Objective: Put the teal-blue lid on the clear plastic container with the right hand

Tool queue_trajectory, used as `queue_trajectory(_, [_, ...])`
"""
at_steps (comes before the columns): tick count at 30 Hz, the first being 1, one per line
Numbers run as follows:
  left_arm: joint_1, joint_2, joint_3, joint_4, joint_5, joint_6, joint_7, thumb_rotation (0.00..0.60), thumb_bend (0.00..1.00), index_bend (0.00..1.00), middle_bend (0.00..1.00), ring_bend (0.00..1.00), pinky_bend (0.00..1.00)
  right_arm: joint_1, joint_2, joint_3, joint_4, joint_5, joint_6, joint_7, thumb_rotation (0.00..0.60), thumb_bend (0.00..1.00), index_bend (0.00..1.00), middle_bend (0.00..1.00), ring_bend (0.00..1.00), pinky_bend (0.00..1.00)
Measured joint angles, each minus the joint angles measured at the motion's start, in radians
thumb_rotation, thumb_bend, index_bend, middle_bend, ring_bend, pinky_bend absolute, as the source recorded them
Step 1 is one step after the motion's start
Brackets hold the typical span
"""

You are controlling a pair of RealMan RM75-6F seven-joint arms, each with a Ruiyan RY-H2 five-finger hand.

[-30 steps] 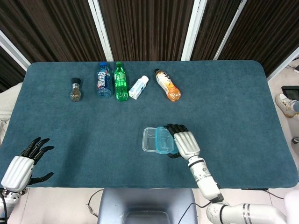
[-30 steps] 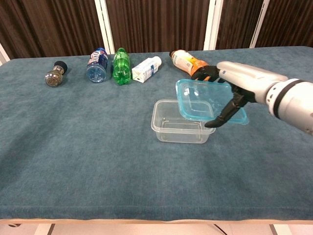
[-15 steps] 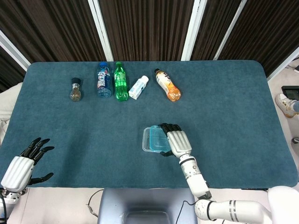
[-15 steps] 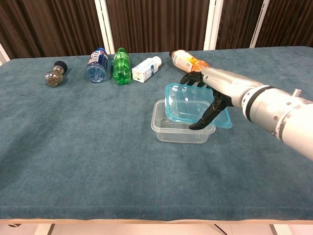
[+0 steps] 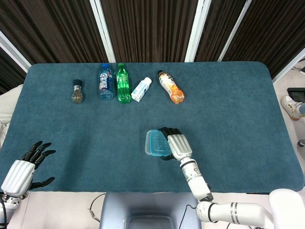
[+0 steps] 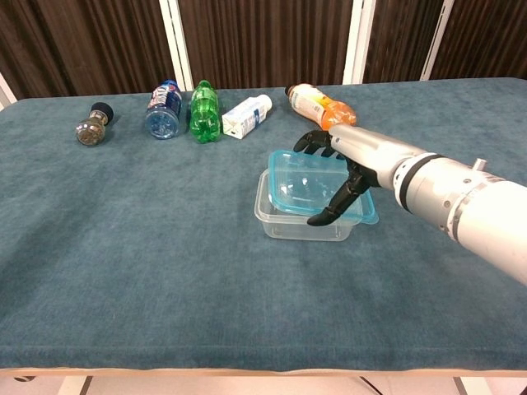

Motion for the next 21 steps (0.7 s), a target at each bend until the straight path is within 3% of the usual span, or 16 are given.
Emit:
queue_trajectory(13, [-0.001, 0.002, 0.002, -0.002, 0.0, -0.003, 0.001, 0.6, 0.42, 0.25, 0.12, 0.06, 0.32, 0.02, -0.026, 0.01, 0.034, 0.004, -0.011, 0.022, 0.6, 0.4, 0.34, 0.44, 0.43, 0.53])
queue_trajectory(21, [-0.003, 0.002, 0.003, -0.001, 0.001, -0.006, 0.001, 0.6, 0.42, 0.25, 0.12, 0.06, 0.32, 0.034, -0.037, 0.012, 0.061, 0.018, -0.047, 0.044, 0.6, 0.4, 0.27, 0.33, 0.31, 0.44])
